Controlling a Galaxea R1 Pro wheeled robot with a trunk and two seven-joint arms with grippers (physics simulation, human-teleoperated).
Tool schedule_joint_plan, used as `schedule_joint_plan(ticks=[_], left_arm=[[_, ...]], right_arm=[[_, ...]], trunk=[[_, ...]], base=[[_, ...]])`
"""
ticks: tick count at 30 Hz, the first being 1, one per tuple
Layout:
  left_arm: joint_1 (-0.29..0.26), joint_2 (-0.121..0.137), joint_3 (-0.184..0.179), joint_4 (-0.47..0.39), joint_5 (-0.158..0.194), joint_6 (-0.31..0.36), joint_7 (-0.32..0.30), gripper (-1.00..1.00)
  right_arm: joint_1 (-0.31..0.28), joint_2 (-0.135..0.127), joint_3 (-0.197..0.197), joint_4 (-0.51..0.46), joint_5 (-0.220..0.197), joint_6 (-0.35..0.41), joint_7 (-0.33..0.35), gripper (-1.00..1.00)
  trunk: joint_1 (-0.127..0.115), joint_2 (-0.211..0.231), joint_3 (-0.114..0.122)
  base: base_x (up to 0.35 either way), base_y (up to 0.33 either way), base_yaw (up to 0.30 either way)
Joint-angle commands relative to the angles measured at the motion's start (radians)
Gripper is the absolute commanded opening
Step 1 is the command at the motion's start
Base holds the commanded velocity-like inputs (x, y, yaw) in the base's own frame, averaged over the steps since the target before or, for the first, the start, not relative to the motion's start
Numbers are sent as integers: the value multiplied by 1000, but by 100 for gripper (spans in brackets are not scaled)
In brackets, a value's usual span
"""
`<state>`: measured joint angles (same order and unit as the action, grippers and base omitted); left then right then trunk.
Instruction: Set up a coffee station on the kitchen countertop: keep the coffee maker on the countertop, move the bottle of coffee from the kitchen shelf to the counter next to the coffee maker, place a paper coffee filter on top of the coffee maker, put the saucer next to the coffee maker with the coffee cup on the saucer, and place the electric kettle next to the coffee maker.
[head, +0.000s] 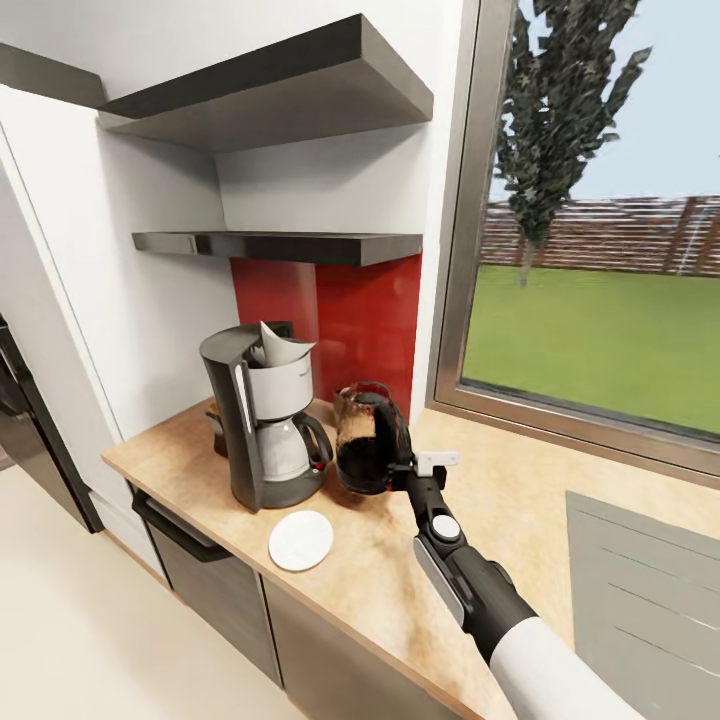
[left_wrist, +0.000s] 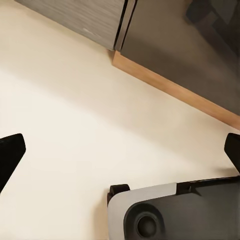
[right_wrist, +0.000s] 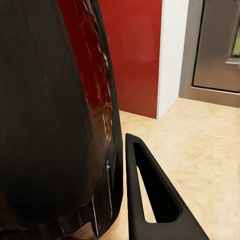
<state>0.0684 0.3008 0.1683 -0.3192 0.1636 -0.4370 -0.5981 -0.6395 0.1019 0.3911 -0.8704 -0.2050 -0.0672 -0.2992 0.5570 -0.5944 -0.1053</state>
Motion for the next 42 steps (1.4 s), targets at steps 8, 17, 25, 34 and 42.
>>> schedule_joint_plan(ticks=[8, 17, 25, 34, 42], left_arm=[[1, 1, 4, -1, 8, 4, -9, 100], [1, 1, 6, -1, 8, 4, -9, 100], [1, 0, 7, -1, 8, 4, -9, 100], [1, 0, 8, -3, 8, 3, -9, 100], [1, 0, 8, -3, 8, 3, -9, 100]], right_arm=[[-2, -1, 5, 0, -6, -8, -6, 100], [-2, -1, 4, 1, -5, -8, -6, 100], [-2, -1, 5, 1, -5, -8, -6, 100], [-2, -1, 4, 1, -5, -8, -6, 100], [-2, -1, 5, 1, -5, -8, -6, 100]], trunk=[[0, -2, -2], [0, -2, -2], [0, -2, -2], [0, -2, -2], [0, -2, -2]], base=[[0, 0, 0], [0, 0, 0], [0, 0, 0], [-127, 0, 0], [-13, 0, 0]])
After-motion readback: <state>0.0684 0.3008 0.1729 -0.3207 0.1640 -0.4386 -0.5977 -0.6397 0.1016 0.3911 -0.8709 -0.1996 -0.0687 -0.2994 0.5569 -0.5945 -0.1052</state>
